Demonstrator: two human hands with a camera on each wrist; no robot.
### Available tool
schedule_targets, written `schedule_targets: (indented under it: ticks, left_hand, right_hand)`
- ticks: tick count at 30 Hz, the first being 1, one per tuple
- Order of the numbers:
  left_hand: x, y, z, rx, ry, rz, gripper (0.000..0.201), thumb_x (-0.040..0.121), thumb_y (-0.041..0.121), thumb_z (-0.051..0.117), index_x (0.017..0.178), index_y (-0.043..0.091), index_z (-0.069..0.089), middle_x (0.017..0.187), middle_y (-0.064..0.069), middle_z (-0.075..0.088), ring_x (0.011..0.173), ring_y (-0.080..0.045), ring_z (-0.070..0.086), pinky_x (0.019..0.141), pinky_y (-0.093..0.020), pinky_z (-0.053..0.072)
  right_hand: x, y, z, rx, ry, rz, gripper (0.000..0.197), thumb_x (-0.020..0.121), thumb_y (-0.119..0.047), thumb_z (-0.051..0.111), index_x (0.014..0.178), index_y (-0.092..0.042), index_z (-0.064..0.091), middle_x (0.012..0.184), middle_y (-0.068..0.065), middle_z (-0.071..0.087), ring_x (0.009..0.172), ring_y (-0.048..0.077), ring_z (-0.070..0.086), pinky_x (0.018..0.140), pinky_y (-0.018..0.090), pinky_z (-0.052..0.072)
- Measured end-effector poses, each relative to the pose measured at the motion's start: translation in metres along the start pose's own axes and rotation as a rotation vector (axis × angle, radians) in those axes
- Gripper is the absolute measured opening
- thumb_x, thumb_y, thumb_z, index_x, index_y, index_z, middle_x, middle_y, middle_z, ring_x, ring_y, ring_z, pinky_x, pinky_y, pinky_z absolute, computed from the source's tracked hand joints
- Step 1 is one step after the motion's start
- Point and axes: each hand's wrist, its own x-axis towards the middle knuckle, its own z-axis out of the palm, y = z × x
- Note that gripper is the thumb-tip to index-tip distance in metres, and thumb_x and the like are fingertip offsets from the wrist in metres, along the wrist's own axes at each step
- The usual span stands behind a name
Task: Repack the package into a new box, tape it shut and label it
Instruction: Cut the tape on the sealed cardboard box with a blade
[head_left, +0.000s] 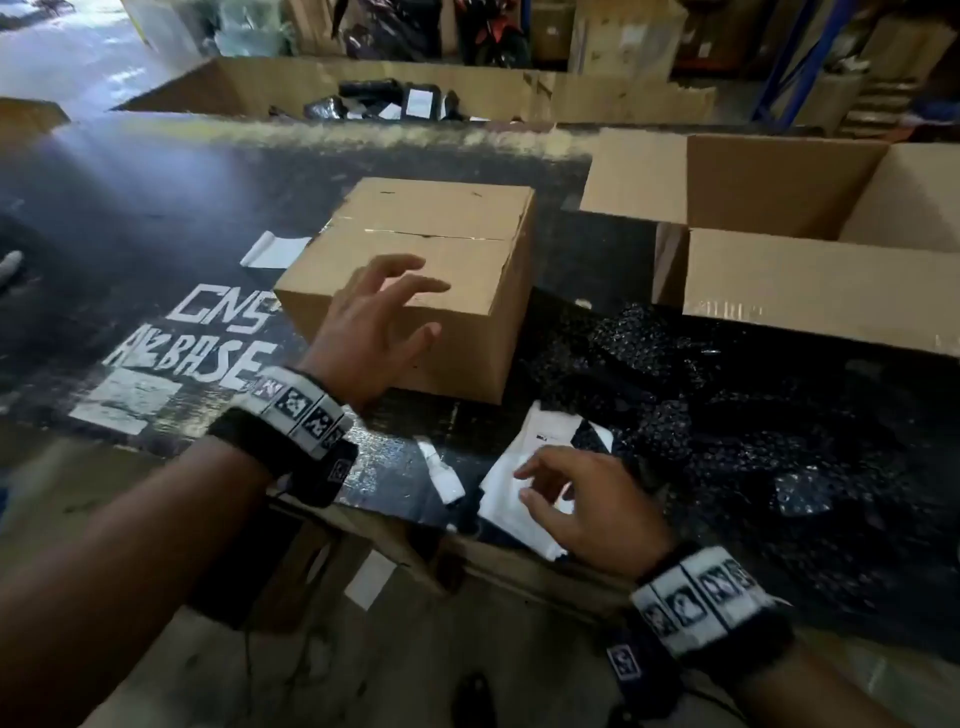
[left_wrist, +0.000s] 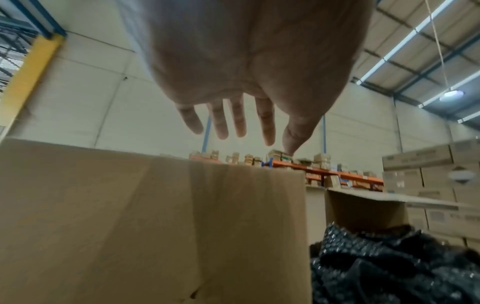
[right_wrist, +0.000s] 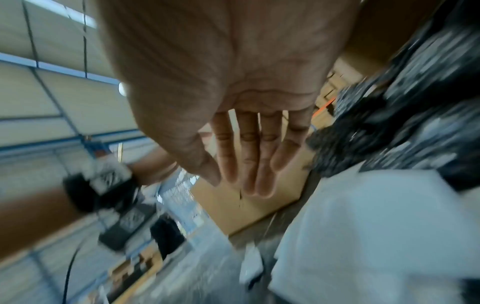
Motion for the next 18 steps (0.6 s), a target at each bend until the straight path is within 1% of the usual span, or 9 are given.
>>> schedule_targets:
  ticks: [2, 4, 5, 7, 8, 10, 13, 15, 18]
  left_hand:
    - [0.011, -0.007, 0.003, 0.119, -0.066, 0.01, 0.05, 0.093, 0.054, 0.053, 0.141, 0.039, 0.053, 0.159, 0.004, 0.035, 0.145, -0.023, 0.037, 0.12, -0.054, 0.025]
    - [0.021, -0.018, 0.01, 0.178, -0.168, -0.005, 0.058, 0.092, 0.062, 0.041, 0.147, 0.043, 0.045, 0.165, 0.005, 0.028, 0.15, -0.025, 0.03, 0.121, -0.059, 0.023]
    - [0.024, -0.024, 0.014, 0.185, -0.211, -0.014, 0.06, 0.093, 0.063, 0.038, 0.15, 0.046, 0.041, 0.166, 0.006, 0.026, 0.152, -0.024, 0.026, 0.121, -0.061, 0.022]
    - [0.025, -0.039, 0.02, 0.181, -0.253, 0.0, 0.057, 0.098, 0.059, 0.037, 0.154, 0.049, 0.031, 0.168, 0.007, 0.026, 0.155, -0.022, 0.021, 0.122, -0.06, 0.02]
    - [0.024, -0.045, 0.021, 0.182, -0.252, 0.015, 0.055, 0.101, 0.055, 0.037, 0.155, 0.05, 0.029, 0.167, 0.007, 0.028, 0.155, -0.022, 0.022, 0.122, -0.059, 0.02]
    - [0.026, -0.048, 0.021, 0.202, -0.219, 0.058, 0.051, 0.105, 0.048, 0.039, 0.155, 0.049, 0.029, 0.165, 0.006, 0.033, 0.154, -0.024, 0.026, 0.122, -0.055, 0.023]
    - [0.03, -0.049, 0.02, 0.183, -0.191, 0.056, 0.047, 0.106, 0.042, 0.042, 0.153, 0.049, 0.036, 0.161, 0.006, 0.039, 0.15, -0.024, 0.032, 0.119, -0.051, 0.027]
    - [0.031, -0.049, 0.02, 0.184, -0.176, 0.058, 0.046, 0.106, 0.041, 0.042, 0.151, 0.049, 0.039, 0.16, 0.007, 0.042, 0.147, -0.024, 0.035, 0.118, -0.051, 0.03]
    - [0.031, -0.053, 0.021, 0.181, -0.161, 0.07, 0.046, 0.105, 0.043, 0.041, 0.15, 0.051, 0.039, 0.158, 0.007, 0.044, 0.145, -0.024, 0.038, 0.116, -0.05, 0.033]
  right_hand:
    - [0.024, -0.009, 0.027, -0.12, -0.043, 0.065, 0.014, 0.081, -0.036, 0.067, 0.093, -0.029, 0.067, 0.079, -0.011, 0.069, 0.077, 0.007, 0.065, 0.075, 0.035, 0.055]
    - [0.046, -0.019, 0.053, -0.197, -0.125, 0.107, 0.017, 0.081, -0.035, 0.067, 0.094, -0.026, 0.065, 0.091, -0.005, 0.07, 0.09, 0.02, 0.066, 0.078, 0.036, 0.054]
    - [0.055, -0.019, 0.066, -0.217, -0.148, 0.126, 0.018, 0.082, -0.036, 0.067, 0.096, -0.025, 0.064, 0.098, 0.0, 0.07, 0.096, 0.025, 0.066, 0.08, 0.037, 0.054]
    - [0.068, -0.021, 0.083, -0.268, -0.168, 0.199, 0.023, 0.084, -0.038, 0.066, 0.1, -0.023, 0.064, 0.106, 0.006, 0.069, 0.101, 0.031, 0.065, 0.081, 0.036, 0.053]
    - [0.073, -0.02, 0.091, -0.287, -0.172, 0.223, 0.024, 0.084, -0.04, 0.066, 0.101, -0.023, 0.065, 0.108, 0.008, 0.069, 0.101, 0.033, 0.066, 0.08, 0.036, 0.052]
    - [0.081, -0.024, 0.102, -0.322, -0.151, 0.251, 0.026, 0.084, -0.039, 0.065, 0.103, -0.021, 0.065, 0.108, 0.012, 0.068, 0.1, 0.036, 0.067, 0.077, 0.036, 0.052]
    - [0.088, -0.028, 0.115, -0.294, -0.095, 0.266, 0.029, 0.088, -0.036, 0.058, 0.11, -0.017, 0.062, 0.106, 0.019, 0.069, 0.097, 0.042, 0.068, 0.078, 0.042, 0.055]
    - [0.09, -0.034, 0.118, -0.261, -0.079, 0.296, 0.027, 0.091, -0.031, 0.055, 0.112, -0.014, 0.059, 0.106, 0.023, 0.068, 0.098, 0.045, 0.067, 0.078, 0.044, 0.054]
    - [0.094, -0.036, 0.119, -0.232, -0.112, 0.336, 0.025, 0.088, -0.028, 0.06, 0.107, -0.012, 0.066, 0.109, 0.022, 0.07, 0.102, 0.042, 0.068, 0.082, 0.042, 0.056]
